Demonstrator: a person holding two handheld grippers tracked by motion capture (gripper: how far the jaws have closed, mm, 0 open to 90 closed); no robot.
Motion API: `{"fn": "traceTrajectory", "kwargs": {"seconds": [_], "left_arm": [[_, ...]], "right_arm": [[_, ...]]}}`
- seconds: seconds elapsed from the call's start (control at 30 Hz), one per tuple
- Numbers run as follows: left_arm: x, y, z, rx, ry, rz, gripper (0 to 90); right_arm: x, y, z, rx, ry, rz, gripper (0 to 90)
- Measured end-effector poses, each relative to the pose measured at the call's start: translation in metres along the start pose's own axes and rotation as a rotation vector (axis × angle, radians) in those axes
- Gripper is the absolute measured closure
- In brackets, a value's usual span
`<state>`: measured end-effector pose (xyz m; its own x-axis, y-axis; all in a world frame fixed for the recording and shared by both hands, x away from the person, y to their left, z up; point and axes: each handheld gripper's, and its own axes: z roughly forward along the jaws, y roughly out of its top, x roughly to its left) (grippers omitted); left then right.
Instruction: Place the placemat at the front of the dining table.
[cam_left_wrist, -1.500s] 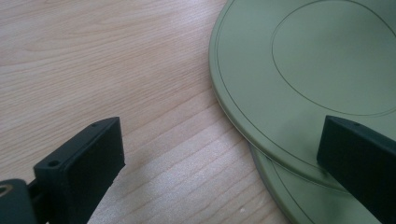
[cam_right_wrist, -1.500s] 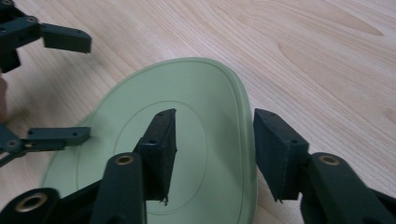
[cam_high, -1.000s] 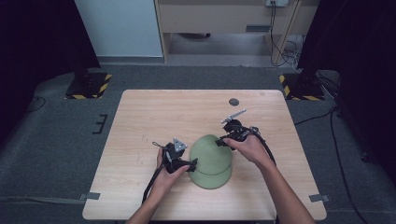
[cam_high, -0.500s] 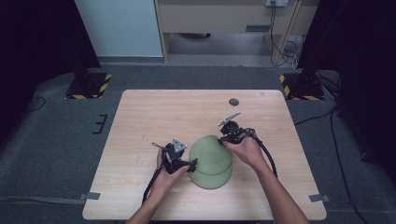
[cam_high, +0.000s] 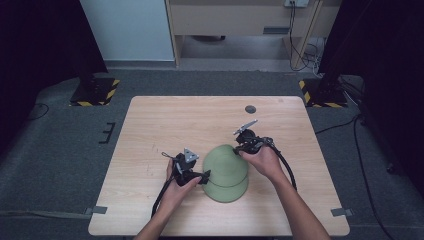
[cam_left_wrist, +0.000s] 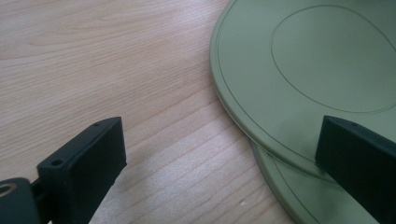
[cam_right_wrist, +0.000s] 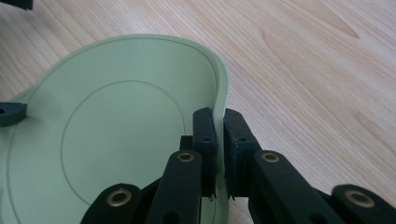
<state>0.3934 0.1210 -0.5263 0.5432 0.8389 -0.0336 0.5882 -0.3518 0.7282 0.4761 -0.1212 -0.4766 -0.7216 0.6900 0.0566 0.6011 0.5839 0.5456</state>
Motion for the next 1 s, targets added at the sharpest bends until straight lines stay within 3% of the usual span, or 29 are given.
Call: {"fn": "traceTrajectory", "kwargs": {"seconds": [0.13,0.43,1.0], "left_arm": [[0.006,0.001,-0.004,-0.009,0.010,-0.008,2.2],[0.027,0.001,-0.013,-0.032,0.047,-0.050,2.7],[0.054,0.000,-0.025,-0.050,0.092,-0.102,3.0]], "right_arm": [[-0.002,0.002,-0.010,-0.044,0.029,0.021,85.5],[-0.012,0.000,-0.027,-0.094,0.039,0.055,85.7],[-0.009,0.022,-0.049,-0.087,0.020,0.020,85.8]]}}
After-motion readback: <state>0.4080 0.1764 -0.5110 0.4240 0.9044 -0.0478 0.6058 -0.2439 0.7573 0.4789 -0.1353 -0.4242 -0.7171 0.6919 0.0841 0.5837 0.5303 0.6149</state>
